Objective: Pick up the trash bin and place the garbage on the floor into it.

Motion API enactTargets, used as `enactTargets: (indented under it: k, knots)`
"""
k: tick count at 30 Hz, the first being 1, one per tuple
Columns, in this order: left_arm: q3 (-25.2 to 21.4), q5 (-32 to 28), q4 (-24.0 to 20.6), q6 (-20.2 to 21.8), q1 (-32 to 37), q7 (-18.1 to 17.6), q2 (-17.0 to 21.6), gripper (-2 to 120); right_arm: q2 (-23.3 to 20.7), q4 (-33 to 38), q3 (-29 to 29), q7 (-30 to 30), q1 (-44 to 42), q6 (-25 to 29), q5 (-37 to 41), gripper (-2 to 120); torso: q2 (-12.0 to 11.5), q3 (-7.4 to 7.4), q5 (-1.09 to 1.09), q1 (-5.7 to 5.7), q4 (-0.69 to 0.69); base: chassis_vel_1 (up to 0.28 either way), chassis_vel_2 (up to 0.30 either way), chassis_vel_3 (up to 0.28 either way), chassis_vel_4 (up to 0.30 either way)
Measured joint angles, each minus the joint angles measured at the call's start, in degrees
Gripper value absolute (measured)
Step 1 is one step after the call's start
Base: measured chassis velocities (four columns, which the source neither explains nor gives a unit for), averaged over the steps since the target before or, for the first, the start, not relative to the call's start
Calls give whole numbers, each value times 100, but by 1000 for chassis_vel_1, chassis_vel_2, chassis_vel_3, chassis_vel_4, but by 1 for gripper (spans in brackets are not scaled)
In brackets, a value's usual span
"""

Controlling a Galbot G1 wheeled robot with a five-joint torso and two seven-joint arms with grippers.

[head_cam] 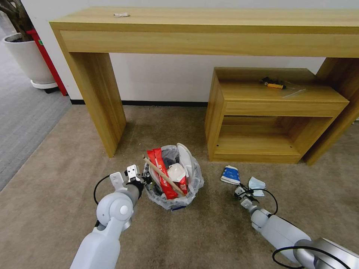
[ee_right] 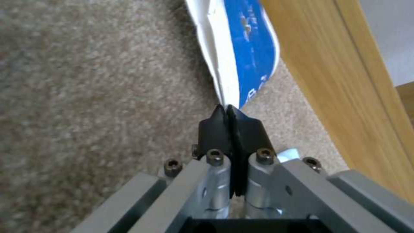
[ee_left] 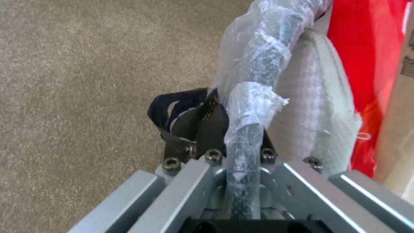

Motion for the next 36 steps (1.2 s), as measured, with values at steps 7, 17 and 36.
enactTargets:
  k: [7,17,36]
  knots:
    - [-7,4,97,-2,-44,3,16,0,-442,506,-16,81,-69,3,29,0,0,0,0,0,-1,0,0,0,0]
    - [83,100,462,-12,-228,13,-35,0,-1321,2171,-71,332,-283,-159,479,0,1,-1,1,-1,-1,0,0,0,0]
    - [408,100,982,4,-583,-84,185,0,-3313,5577,64,431,-370,149,977,0,2,-2,2,-1,0,0,0,0,0]
